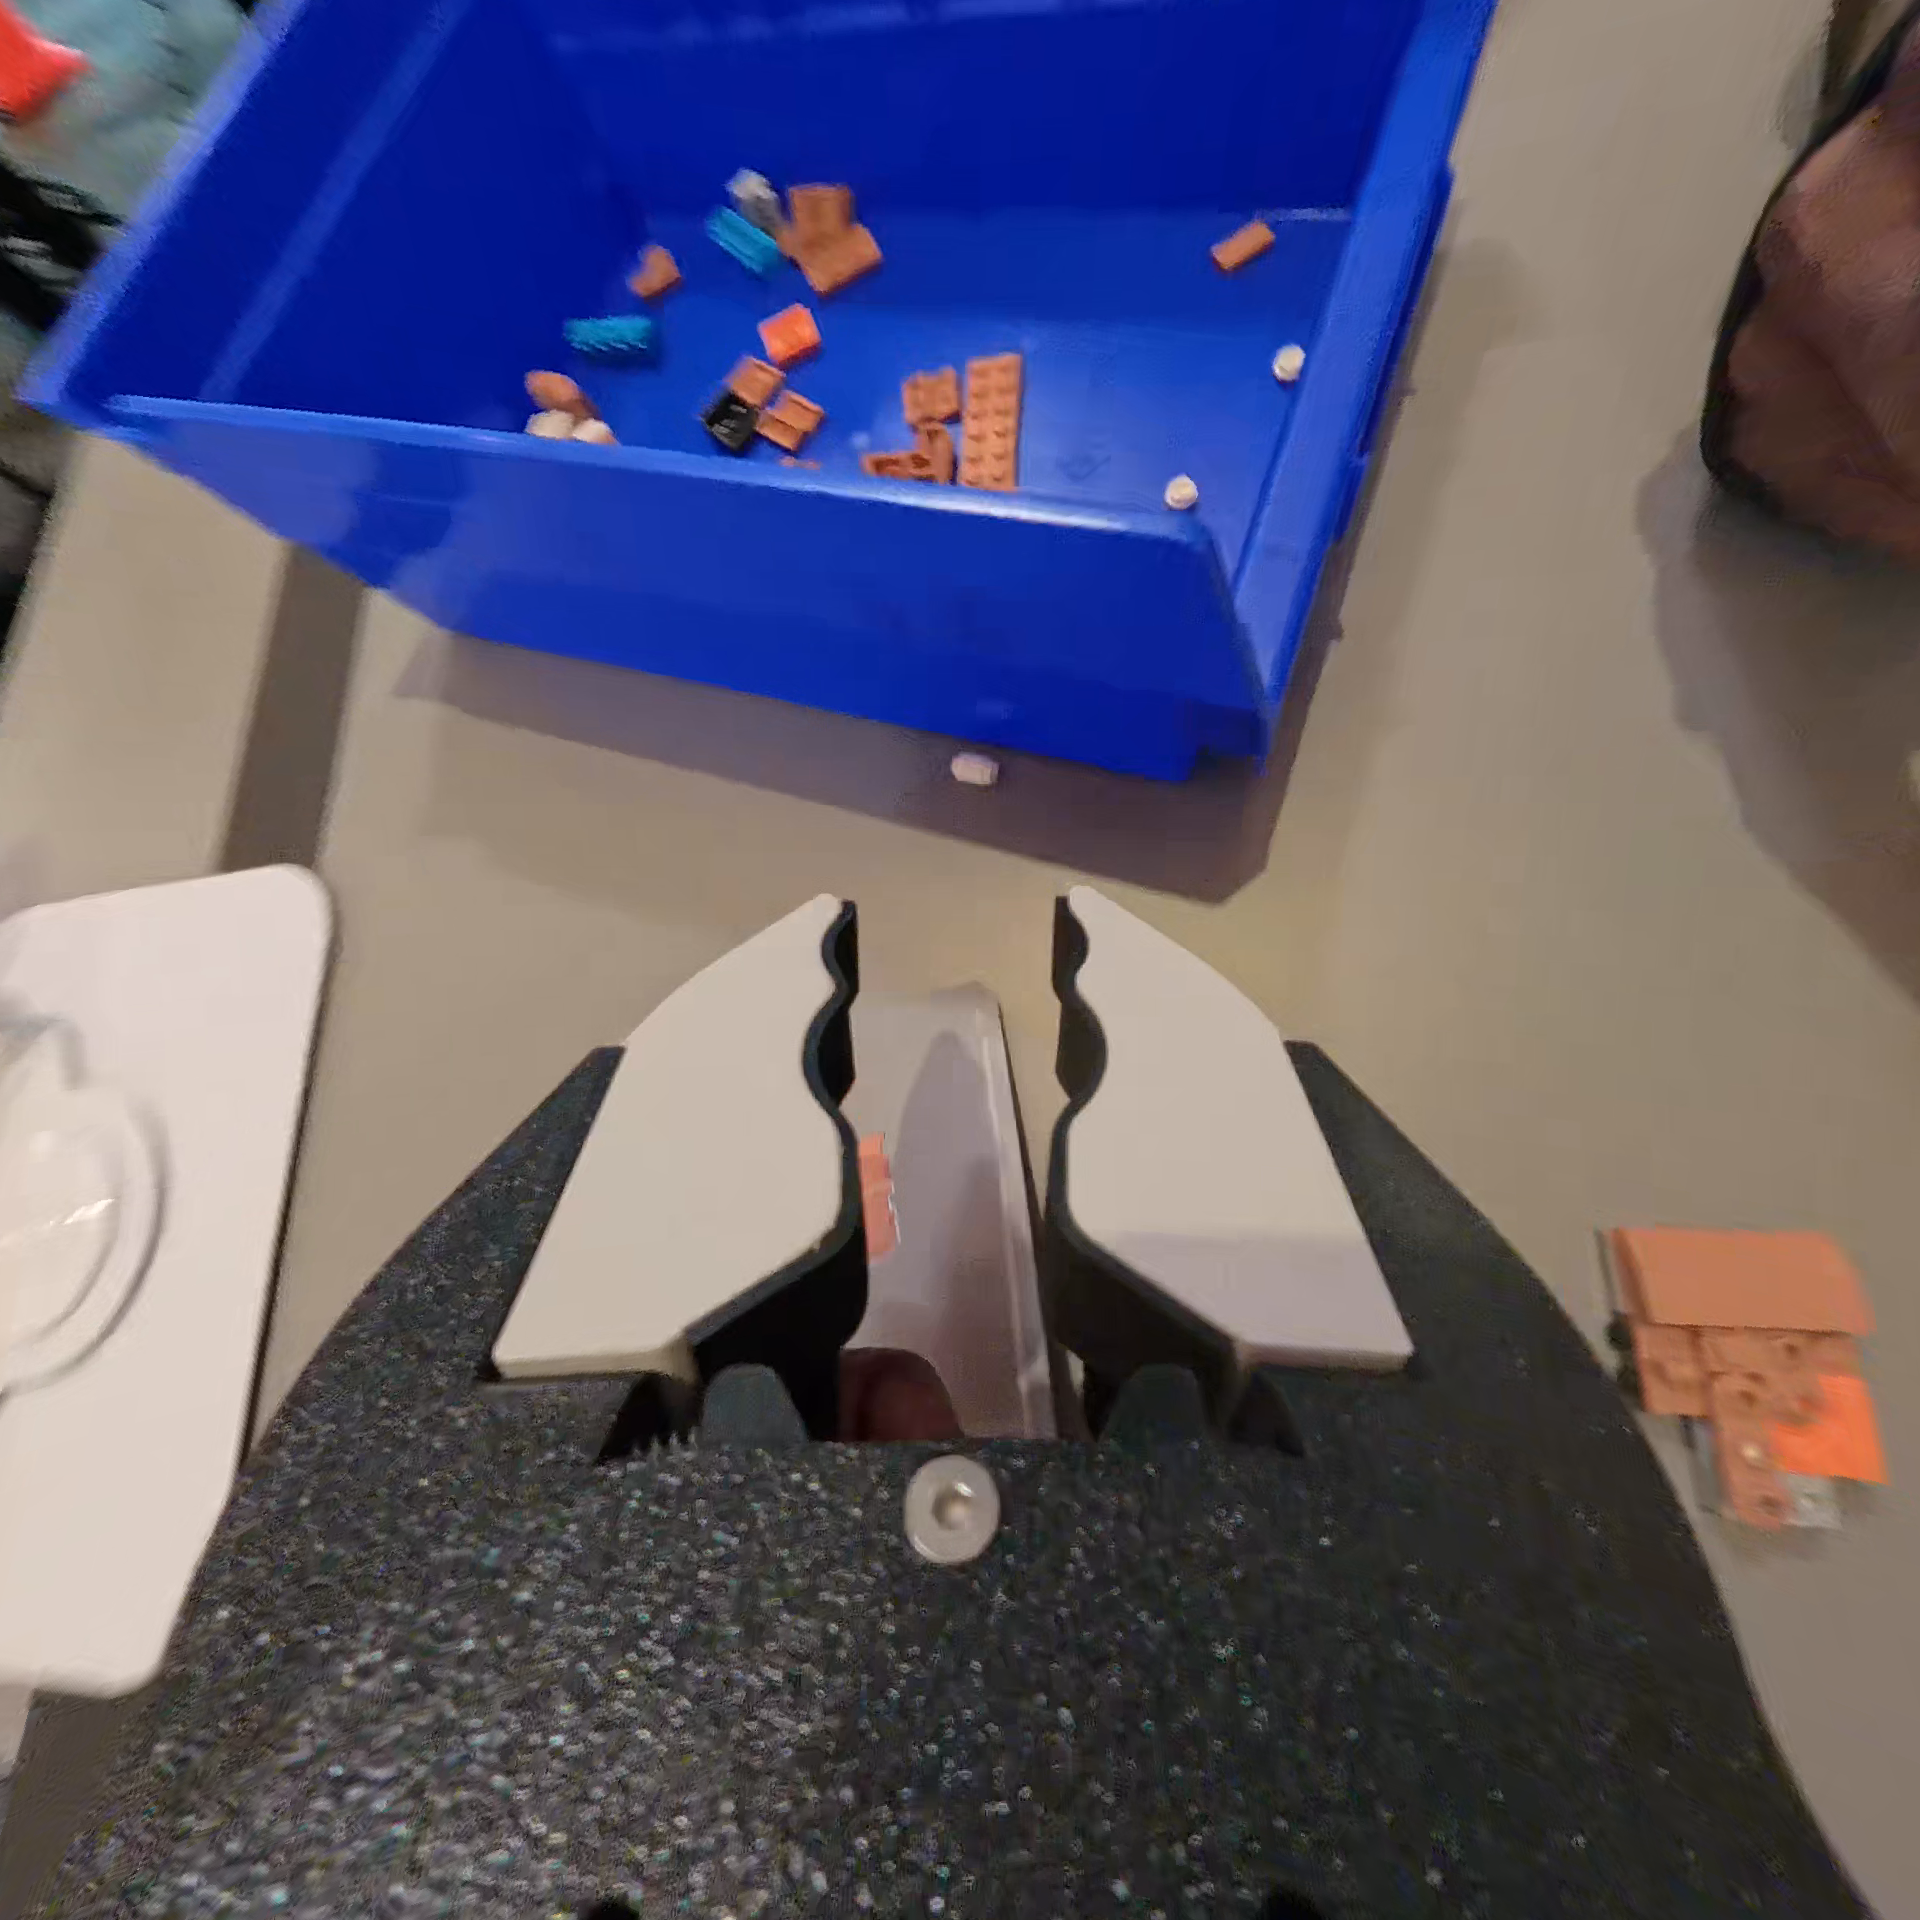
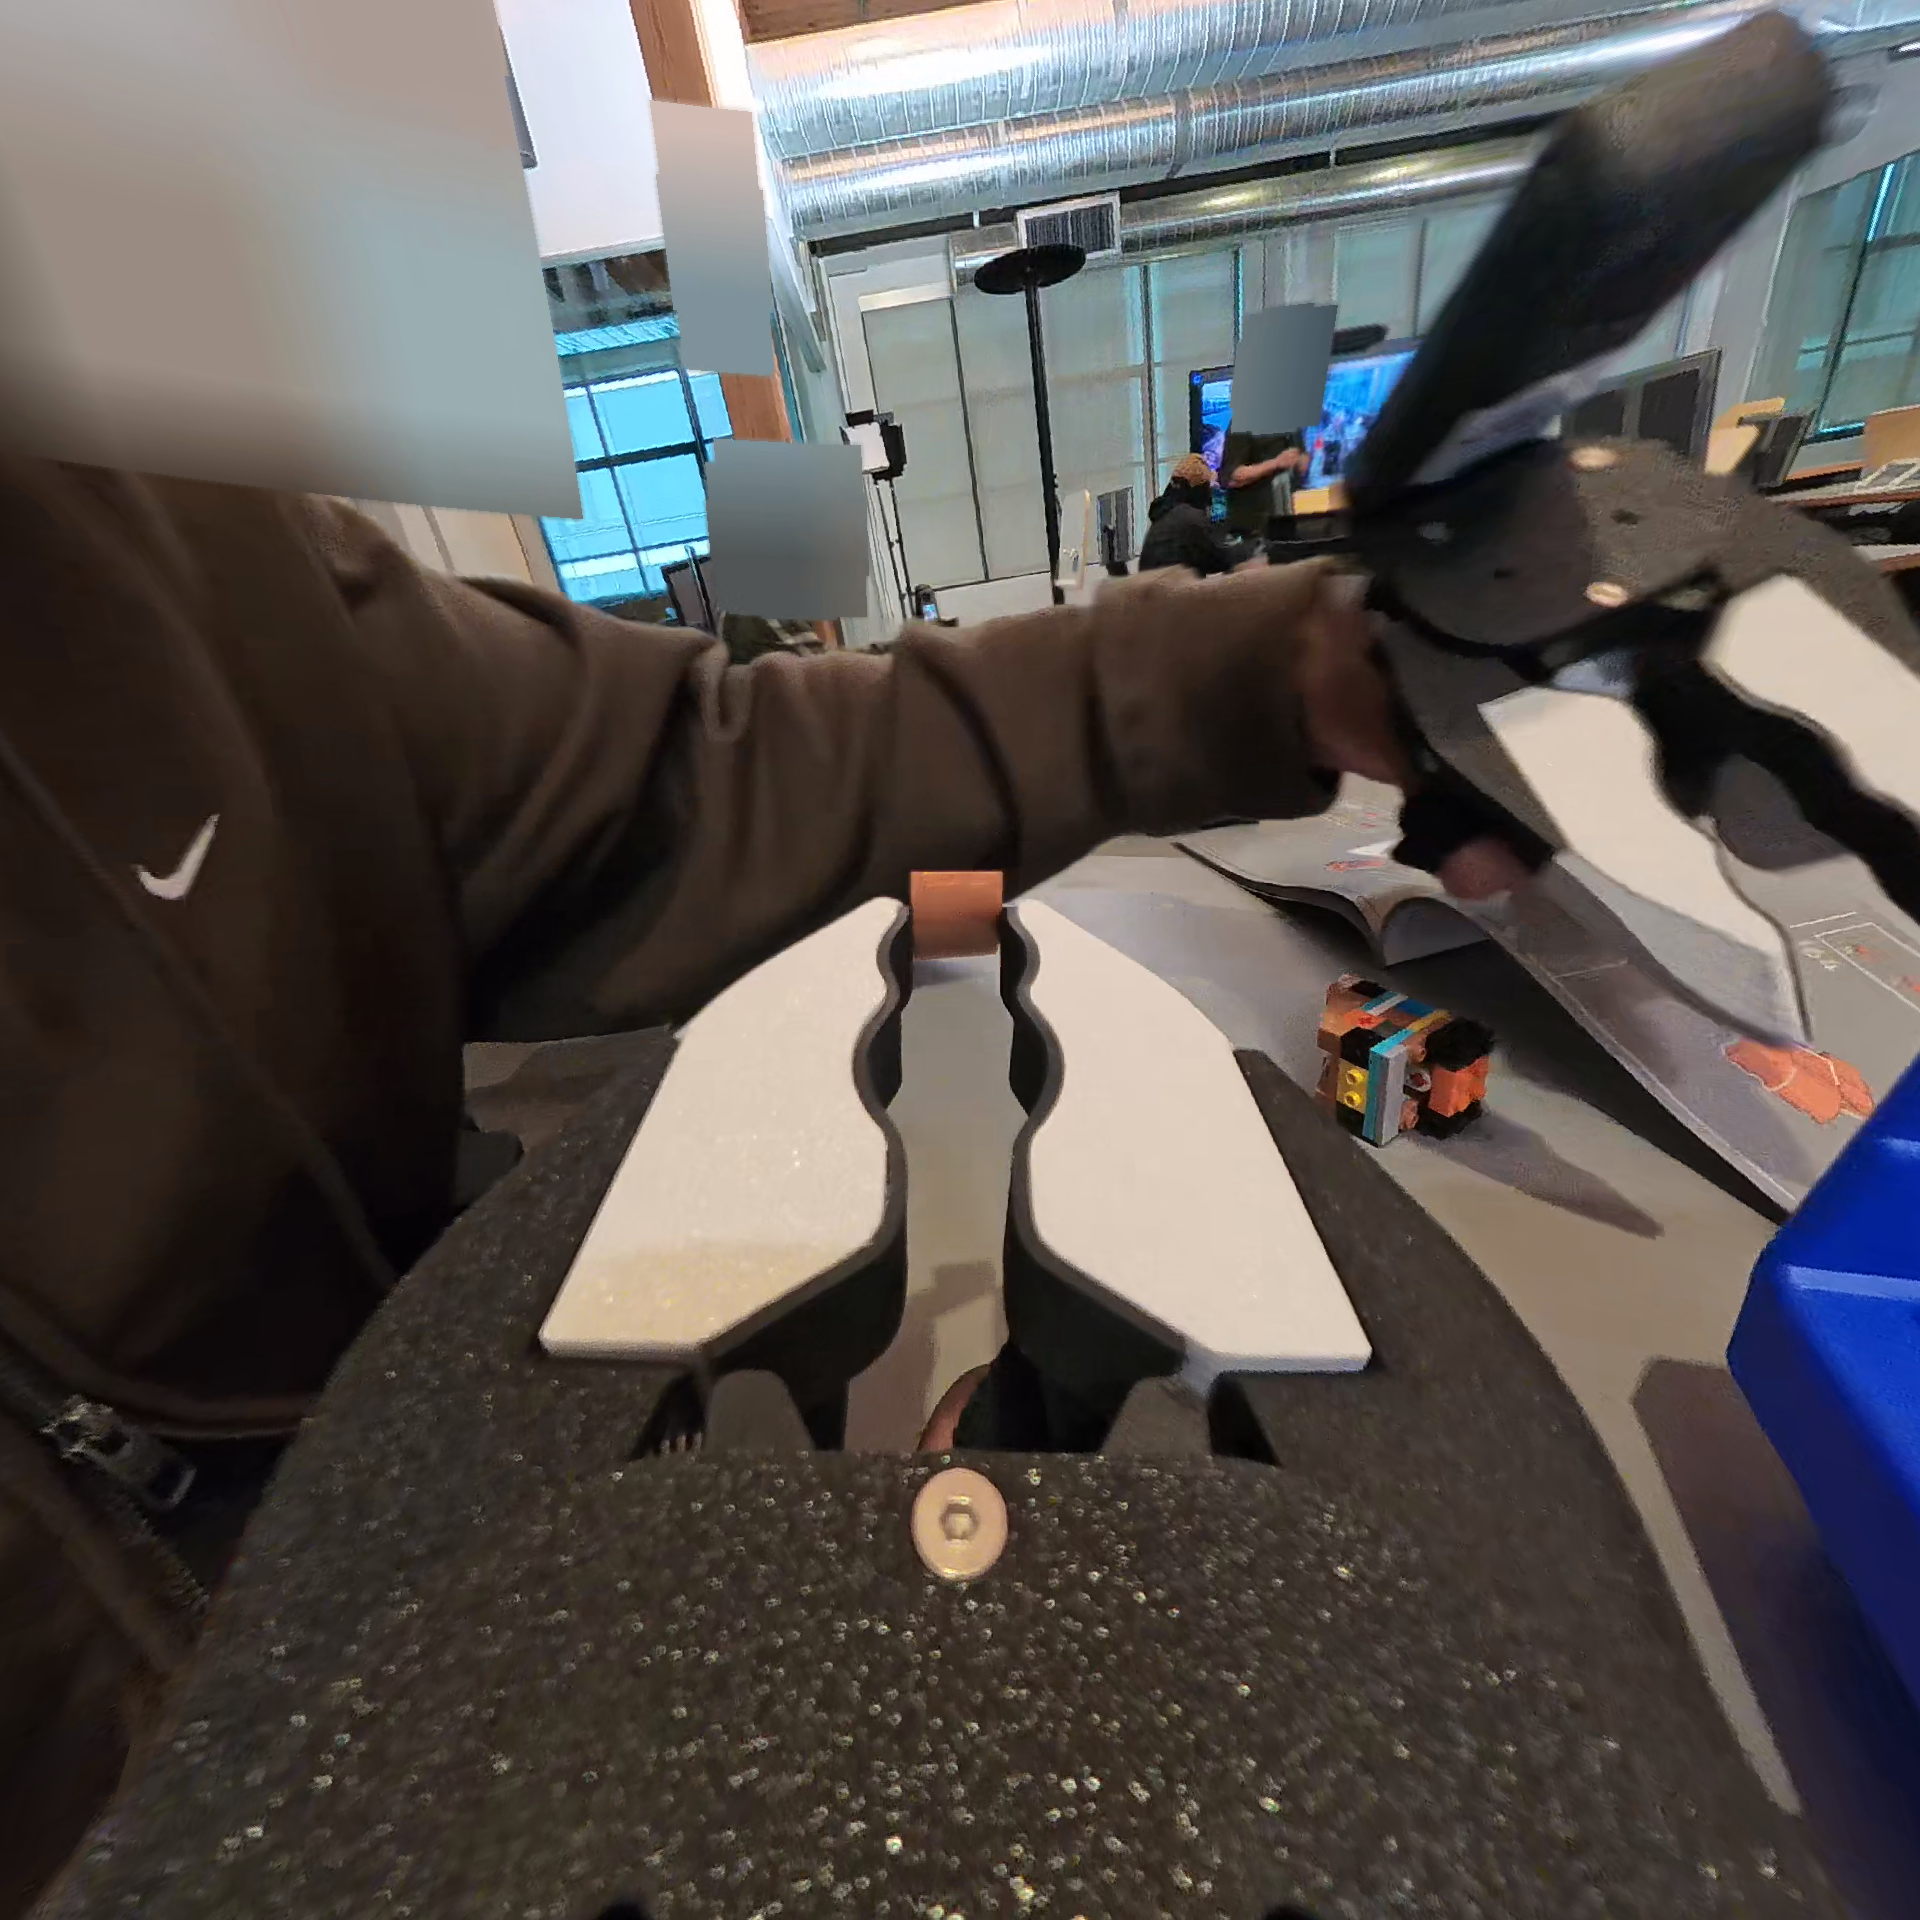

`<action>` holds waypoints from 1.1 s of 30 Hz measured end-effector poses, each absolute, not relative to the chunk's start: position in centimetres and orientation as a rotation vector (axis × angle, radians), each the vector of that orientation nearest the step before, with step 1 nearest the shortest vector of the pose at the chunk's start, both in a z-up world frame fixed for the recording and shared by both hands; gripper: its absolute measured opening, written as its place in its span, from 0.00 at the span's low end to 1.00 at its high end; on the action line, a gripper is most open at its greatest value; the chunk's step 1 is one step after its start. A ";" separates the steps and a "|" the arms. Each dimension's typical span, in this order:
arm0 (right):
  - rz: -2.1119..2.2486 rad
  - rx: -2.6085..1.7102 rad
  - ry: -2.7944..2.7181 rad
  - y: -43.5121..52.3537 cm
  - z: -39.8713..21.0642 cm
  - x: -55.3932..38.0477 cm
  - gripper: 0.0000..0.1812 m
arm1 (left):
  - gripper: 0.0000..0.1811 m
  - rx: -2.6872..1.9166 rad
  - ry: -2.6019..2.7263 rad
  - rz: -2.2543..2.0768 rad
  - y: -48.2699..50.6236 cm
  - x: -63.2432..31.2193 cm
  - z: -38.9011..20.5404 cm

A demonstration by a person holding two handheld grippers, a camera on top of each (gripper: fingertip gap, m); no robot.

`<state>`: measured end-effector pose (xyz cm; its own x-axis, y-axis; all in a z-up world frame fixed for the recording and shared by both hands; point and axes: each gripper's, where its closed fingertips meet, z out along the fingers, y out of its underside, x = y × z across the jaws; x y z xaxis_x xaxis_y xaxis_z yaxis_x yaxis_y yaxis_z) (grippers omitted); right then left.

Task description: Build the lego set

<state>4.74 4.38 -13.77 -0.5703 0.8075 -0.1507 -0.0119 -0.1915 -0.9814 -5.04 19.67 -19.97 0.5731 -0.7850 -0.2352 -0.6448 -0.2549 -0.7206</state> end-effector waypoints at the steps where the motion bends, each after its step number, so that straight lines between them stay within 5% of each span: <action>1: 1.826 -0.946 -1.490 4.5 -13.8 4.7 0.08 | 0.20 -1.994 1.193 -0.247 20.2 -4.7 -20.7; 22: 1.891 -0.979 -1.483 5.4 -14.0 4.0 0.08 | 0.18 -2.051 1.406 -0.331 23.6 -2.4 -25.8; 33: 1.847 -0.949 -1.529 4.7 -14.3 4.1 0.08 | 0.07 -2.100 1.315 -0.347 23.4 -2.4 -25.5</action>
<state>4.12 4.73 -14.32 -0.5957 0.7849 -0.1706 0.0209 -0.1972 -0.9801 -2.41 23.37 -25.45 0.4671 -0.8781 -0.1038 -0.7124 -0.3042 -0.6324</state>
